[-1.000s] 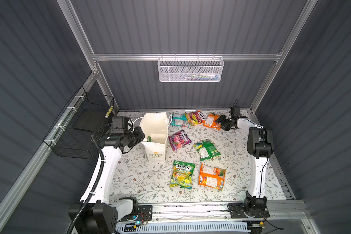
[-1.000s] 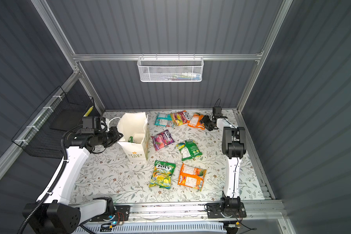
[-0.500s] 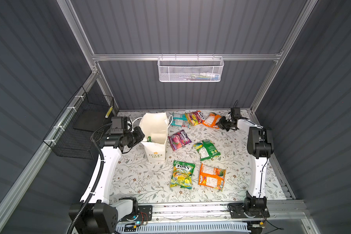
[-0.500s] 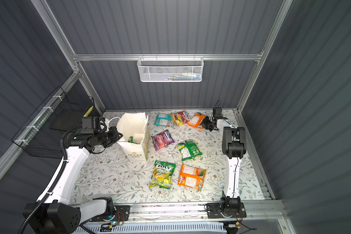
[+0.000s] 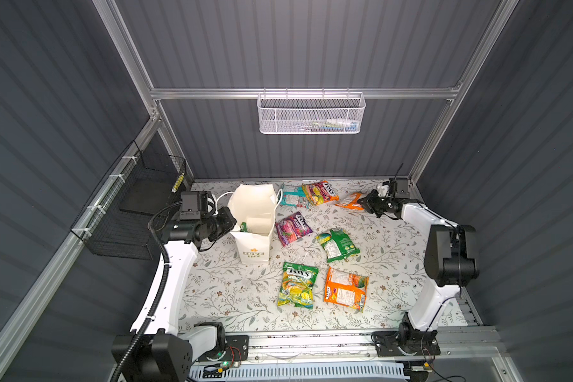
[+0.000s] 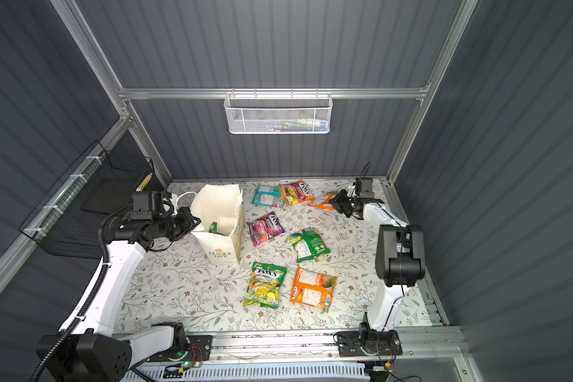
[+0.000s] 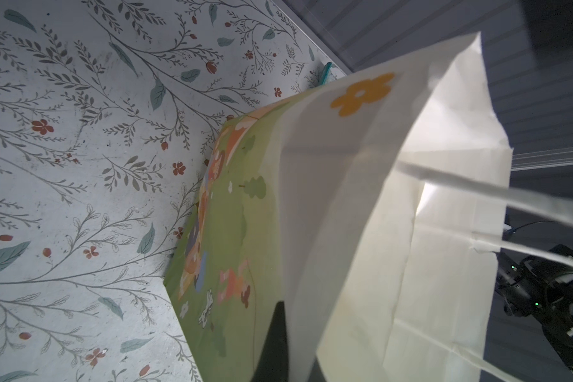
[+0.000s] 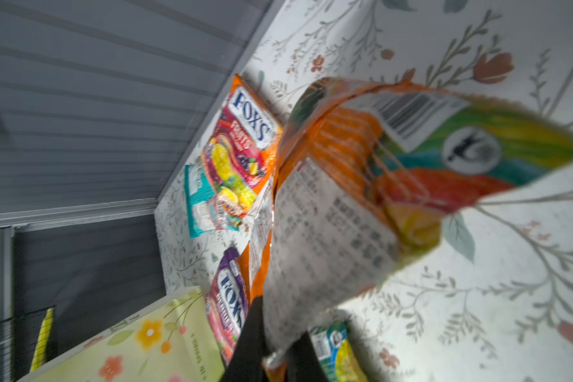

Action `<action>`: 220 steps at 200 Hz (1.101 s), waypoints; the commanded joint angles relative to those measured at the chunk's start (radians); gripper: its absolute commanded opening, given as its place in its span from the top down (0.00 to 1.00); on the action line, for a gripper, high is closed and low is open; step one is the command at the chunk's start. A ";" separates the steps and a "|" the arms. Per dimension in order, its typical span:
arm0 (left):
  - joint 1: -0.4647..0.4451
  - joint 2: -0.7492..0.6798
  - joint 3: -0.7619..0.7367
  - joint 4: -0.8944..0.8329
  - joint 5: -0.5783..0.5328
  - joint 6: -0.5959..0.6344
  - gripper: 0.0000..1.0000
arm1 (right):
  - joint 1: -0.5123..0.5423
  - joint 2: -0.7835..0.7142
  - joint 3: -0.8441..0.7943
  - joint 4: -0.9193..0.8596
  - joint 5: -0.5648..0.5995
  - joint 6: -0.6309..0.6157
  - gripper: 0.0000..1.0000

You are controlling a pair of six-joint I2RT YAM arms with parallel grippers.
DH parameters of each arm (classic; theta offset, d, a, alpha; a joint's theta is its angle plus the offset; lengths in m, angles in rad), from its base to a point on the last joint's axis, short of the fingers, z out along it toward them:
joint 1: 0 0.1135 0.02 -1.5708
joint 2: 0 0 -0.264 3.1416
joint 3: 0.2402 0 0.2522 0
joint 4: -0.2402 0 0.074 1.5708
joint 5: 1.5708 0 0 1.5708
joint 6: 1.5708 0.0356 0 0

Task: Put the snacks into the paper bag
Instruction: 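Lift the orange packet with the right gripper and move it over the bag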

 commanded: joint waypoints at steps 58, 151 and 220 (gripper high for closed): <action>0.007 -0.053 -0.016 0.053 0.052 -0.012 1.00 | 0.112 -0.428 -0.037 -0.099 0.031 -0.066 1.00; 0.007 -0.037 -0.028 0.056 0.072 -0.039 1.00 | 0.634 -0.479 0.359 -0.299 0.205 -0.232 1.00; -0.018 -0.154 -0.111 0.064 -0.001 -0.092 1.00 | 0.912 -0.191 0.654 -0.408 0.365 -0.302 1.00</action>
